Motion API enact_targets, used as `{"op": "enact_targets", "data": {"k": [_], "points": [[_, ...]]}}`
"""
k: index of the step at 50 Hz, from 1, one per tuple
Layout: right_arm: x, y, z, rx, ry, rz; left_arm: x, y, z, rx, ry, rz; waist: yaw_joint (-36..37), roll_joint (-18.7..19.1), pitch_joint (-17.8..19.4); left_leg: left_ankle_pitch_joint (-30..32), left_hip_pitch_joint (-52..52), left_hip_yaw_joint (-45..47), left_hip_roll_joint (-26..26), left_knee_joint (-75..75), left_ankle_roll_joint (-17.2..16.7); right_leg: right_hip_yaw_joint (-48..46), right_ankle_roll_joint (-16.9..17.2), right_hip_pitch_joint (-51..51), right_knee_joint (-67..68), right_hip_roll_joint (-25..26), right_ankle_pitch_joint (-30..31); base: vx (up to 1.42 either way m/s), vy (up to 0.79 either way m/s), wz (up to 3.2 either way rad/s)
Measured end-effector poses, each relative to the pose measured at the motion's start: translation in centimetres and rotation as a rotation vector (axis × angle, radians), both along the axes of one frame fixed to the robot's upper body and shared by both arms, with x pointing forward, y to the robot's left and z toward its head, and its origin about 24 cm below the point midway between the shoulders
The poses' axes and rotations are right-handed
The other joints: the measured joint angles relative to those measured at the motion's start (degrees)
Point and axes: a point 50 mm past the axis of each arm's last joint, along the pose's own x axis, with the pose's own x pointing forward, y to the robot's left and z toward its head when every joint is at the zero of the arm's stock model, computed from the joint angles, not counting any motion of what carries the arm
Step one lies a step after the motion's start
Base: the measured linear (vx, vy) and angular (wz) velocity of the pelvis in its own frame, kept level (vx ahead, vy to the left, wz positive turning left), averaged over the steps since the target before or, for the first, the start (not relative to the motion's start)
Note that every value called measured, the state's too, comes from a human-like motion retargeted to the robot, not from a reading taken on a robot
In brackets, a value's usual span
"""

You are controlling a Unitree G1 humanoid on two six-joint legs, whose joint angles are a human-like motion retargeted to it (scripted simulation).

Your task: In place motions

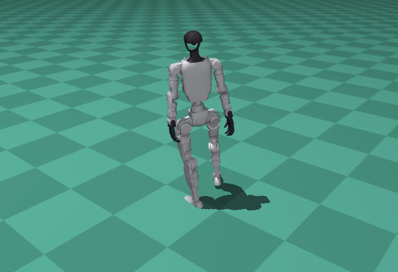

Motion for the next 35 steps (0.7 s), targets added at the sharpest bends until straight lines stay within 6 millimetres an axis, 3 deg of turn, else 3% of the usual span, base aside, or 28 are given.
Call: {"op": "enact_targets", "data": {"k": [5, 7, 10, 13, 16, 21, 25, 28, 32, 35], "points": [[2.7, -0.6, -0.1, 0.002, -0.053, 0.064, -2.3, 0.5, 0.4, -0.004, 0.096, 0.028, 5.13, -1.43, -2.58, -1.77, -1.59, 4.04, -0.88, 1.33, -0.87, 2.22, 1.06, 9.67, 2.01, 3.27, 1.90, -0.03, -0.14, -0.71], [3.7, -0.5, -0.1, 0.008, -0.081, 0.106, -3.3, 0.8, 0.6, 0.014, 0.126, 0.038, 6.06, -2.22, -3.50, -2.11, -2.40, 3.98, -1.81, 1.68, -1.23, 0.80, 4.83, 14.51, 0.15, 4.08, -3.20, -0.08, -0.14, -0.41], [4.8, -0.2, -0.2, 0.027, -0.105, 0.169, -4.8, 1.3, 0.9, 0.054, 0.171, 0.056, 7.85, -3.58, -5.05, -2.29, -3.18, 4.94, -2.93, 1.88, -2.14, -4.30, 3.47, 19.13, -5.95, 5.13, -10.28, -0.12, -0.23, -0.56], [5.6, 0.2, -0.3, 0.052, -0.113, 0.214, -5.7, 1.5, 1.1, 0.070, 0.198, 0.093, 11.72, -4.45, -6.81, -2.59, -3.63, 8.61, -2.46, 1.78, -3.36, -0.63, 2.29, 18.00, -10.33, 6.20, -8.73, -0.11, -0.20, -0.98], [6.9, 0.4, -0.2, 0.060, -0.142, 0.244, -5.1, 0.7, 0.9, 0.059, 0.185, 0.153, 13.24, -3.63, -7.90, -2.19, -5.38, 9.52, -0.56, 1.96, -4.74, 0.85, 2.13, 14.53, -9.61, 6.32, -8.23, -0.26, -0.25, -0.46], [9.8, 0.3, 0.1, 0.045, -0.223, 0.323, -2.5, -0.8, 0.3, 0.040, 0.092, 0.227, 8.67, -1.43, -4.49, -1.00, -4.35, 10.76, 1.75, 1.26, -6.28, 0.18, 0.21, 14.22, -8.58, 8.09, -8.96, -0.28, -0.22, 0.08], [8.5, 0.0, 0.0, 0.034, -0.183, 0.328, -1.3, -0.8, 0.1, 0.012, 0.070, 0.114, 4.08, -0.11, -5.58, -0.27, -5.07, 9.97, 3.13, 1.38, -7.52, -1.65, -0.58, 14.73, -9.54, 9.16, -9.50, -0.15, -0.18, 0.37], [5.9, -0.2, -0.2, 0.037, -0.090, 0.266, 0.1, -0.3, 0.0, 0.027, 0.019, 0.025, 3.53, 0.01, -6.92, 0.18, -5.86, 9.41, 4.06, 2.06, -8.51, -2.01, -1.28, 14.63, -9.87, 9.89, -9.98, -0.08, -0.19, 0.13], [3.8, -0.3, -0.1, 0.033, -0.005, 0.215, 1.8, 0.0, -0.1, 0.027, -0.048, 0.007, 2.70, 0.24, -7.35, 0.64, -6.76, 9.12, 4.99, 3.36, -8.87, -1.96, -1.93, 14.21, -9.76, 10.51, -10.40, -0.20, -0.22, 0.01], [2.7, -0.7, 0.0, 0.003, 0.040, 0.212, 1.8, 0.2, -0.1, 0.032, -0.051, 0.035, 1.56, 0.31, -7.97, 1.22, -7.96, 9.04, 5.48, 6.27, -7.57, -0.79, -2.61, 13.97, -9.91, 10.52, -10.36, -0.18, -0.15, -0.24]]}}
